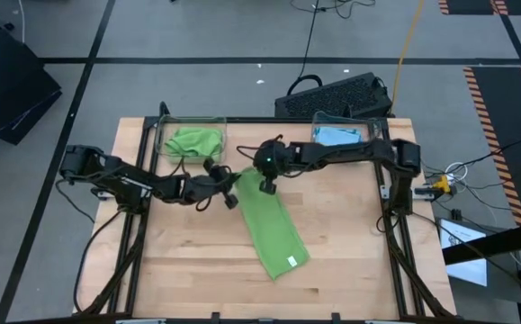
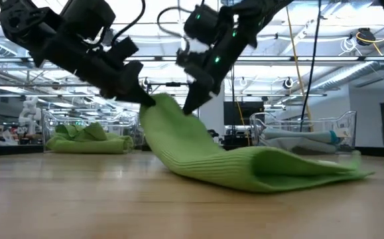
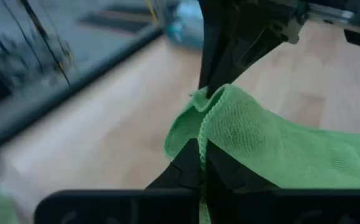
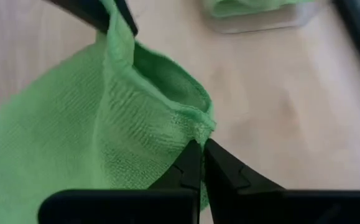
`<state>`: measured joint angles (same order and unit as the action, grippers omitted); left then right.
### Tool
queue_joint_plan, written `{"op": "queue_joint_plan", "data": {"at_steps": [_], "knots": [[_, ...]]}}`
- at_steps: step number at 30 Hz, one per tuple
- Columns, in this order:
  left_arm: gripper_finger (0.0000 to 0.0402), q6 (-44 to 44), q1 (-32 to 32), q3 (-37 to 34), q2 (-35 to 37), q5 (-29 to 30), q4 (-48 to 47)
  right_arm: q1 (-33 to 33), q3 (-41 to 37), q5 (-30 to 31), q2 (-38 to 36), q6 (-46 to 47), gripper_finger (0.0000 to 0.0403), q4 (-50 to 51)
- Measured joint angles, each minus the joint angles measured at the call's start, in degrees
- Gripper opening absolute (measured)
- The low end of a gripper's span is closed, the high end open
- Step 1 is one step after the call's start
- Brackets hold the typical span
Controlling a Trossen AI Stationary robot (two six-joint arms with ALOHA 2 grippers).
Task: Fold microfiber towels
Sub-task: Fold the green microfiber cloth
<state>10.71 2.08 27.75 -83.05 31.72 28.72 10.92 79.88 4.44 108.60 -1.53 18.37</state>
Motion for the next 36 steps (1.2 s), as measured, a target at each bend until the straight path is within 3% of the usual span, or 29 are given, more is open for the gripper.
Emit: {"op": "queue_joint_plan", "data": {"at_steps": [6, 11, 14, 26, 36], "knots": [[0.0004, -9.0, -4.1, 0.5, 1.8, -1.5, 5.0, -0.2, 0.0, 6.0, -6.8, -3.3, 0.0001, 6.4], [0.0005, -8.1, -8.4, 2.8, 4.9, -12.2, 2.0, -0.2, -1.2, 6.2, -12.6, -3.7, 0.0001, 12.6], [0.0004, -9.2, -8.4, 4.6, 5.3, -15.1, -0.6, -0.4, -4.7, 6.0, -16.2, -2.7, 0.0, 11.8], [0.0007, -9.3, 1.4, 6.0, 4.7, -16.8, -4.5, -11.1, -29.7, 6.0, -30.2, -0.2, 0.0, -9.8], [0.0005, -4.6, 10.2, 6.1, 1.2, -15.4, 1.1, -19.7, -33.0, 6.0, -32.0, 5.5, 0.0, -11.1]]}}
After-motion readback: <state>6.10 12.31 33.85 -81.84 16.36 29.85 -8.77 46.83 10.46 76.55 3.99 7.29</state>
